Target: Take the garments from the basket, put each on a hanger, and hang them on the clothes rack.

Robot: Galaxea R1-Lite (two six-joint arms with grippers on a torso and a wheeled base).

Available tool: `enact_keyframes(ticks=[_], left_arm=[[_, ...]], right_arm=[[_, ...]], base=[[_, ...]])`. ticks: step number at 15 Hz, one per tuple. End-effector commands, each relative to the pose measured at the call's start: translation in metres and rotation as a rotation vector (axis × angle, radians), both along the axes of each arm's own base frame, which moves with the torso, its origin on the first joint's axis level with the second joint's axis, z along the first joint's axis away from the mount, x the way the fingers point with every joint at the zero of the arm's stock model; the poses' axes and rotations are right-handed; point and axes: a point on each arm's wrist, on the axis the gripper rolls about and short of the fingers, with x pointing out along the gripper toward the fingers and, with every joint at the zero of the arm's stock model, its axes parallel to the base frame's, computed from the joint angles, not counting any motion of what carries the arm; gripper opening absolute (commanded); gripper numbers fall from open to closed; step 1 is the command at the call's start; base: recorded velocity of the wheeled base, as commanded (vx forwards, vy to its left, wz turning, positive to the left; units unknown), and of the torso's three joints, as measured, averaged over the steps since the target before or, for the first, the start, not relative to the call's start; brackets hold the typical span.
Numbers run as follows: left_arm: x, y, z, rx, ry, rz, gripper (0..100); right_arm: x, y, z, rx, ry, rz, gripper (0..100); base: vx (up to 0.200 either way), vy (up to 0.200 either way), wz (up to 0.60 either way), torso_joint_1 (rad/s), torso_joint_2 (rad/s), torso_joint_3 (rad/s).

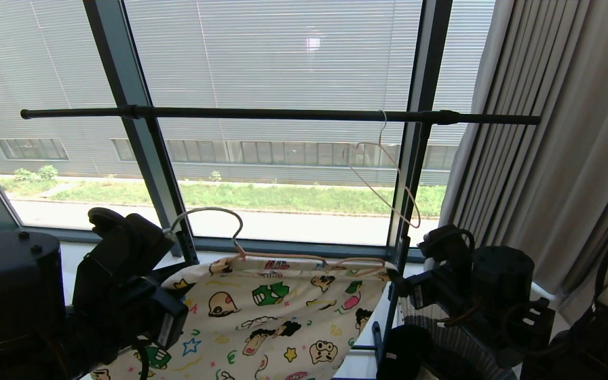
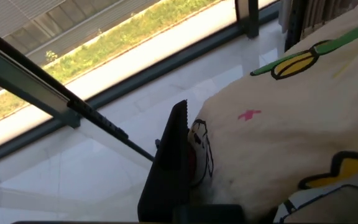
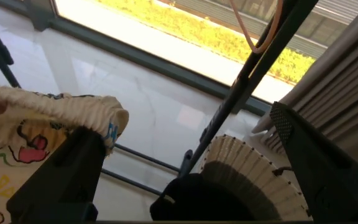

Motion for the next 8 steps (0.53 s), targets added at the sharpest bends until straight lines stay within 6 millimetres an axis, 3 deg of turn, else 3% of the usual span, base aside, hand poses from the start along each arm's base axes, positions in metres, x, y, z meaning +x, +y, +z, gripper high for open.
enact_keyframes(ticks=[1,4,8], left_arm=[[-0.005,0.003,-0.009,0.042,0.02,-0.009,0],[-0.002,0.0,-0.032,0.11,0.111,-0.022,0],[0.024,-0.011,-0.044,0.129,0.082,0.069,0]], right_arm=[[0.002,-0.012,0.015,0.025,-0.038,-0.009,100],[-0.002,-0.018,0.034,0.046,-0.089,0.009,100],[-0.025,-0.03,0.071,0.088,-0.126,0.097,100]], base=[[0.0,0.0,0.0,0.0,0.0,0.0],[0.0,0.0,0.0,0.0,0.0,0.0],[0.0,0.0,0.0,0.0,0.0,0.0]])
